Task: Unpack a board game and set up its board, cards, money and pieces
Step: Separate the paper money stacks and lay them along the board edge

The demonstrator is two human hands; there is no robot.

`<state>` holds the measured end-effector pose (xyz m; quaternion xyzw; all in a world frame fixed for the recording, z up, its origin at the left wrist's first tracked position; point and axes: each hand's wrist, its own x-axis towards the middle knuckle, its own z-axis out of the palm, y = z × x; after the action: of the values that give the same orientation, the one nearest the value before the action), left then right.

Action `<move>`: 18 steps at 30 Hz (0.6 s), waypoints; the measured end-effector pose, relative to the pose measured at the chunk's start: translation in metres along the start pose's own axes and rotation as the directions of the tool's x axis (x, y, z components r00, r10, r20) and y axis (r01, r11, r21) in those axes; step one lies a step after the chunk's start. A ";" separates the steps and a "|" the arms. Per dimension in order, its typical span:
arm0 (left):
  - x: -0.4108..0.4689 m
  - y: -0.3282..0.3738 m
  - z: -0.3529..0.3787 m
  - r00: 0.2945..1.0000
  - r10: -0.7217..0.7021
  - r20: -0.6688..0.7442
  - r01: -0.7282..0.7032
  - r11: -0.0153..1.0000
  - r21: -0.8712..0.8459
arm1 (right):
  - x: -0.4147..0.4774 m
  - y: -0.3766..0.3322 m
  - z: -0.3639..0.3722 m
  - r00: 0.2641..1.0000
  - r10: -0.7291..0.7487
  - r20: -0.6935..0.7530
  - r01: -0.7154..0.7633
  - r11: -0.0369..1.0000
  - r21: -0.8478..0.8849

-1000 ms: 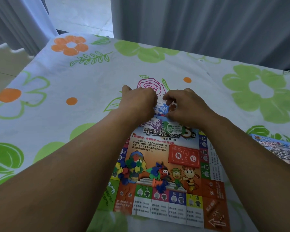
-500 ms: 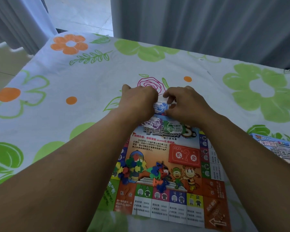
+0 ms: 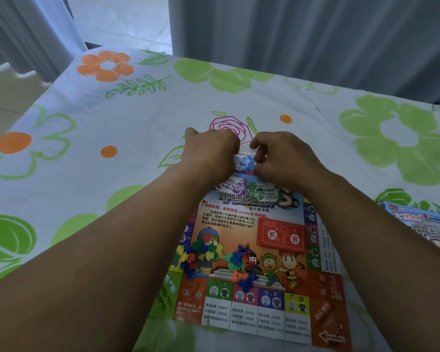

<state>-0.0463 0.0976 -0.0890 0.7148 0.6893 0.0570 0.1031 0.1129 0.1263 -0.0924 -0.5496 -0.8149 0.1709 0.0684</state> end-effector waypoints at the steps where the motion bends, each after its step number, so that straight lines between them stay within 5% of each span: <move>1: 0.000 0.000 0.000 1.000 0.000 -0.001 0.000 1.000 -0.003 | 0.000 0.000 0.000 1.000 0.002 -0.002 -0.002 1.000 0.011; 18: -0.001 -0.002 0.003 1.000 0.002 -0.007 -0.002 0.999 -0.042 | 0.003 -0.003 0.005 1.000 -0.008 -0.003 0.008 1.000 -0.020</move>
<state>-0.0477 0.0966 -0.0920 0.7130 0.6876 0.0741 0.1155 0.1074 0.1270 -0.0962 -0.5471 -0.8188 0.1615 0.0647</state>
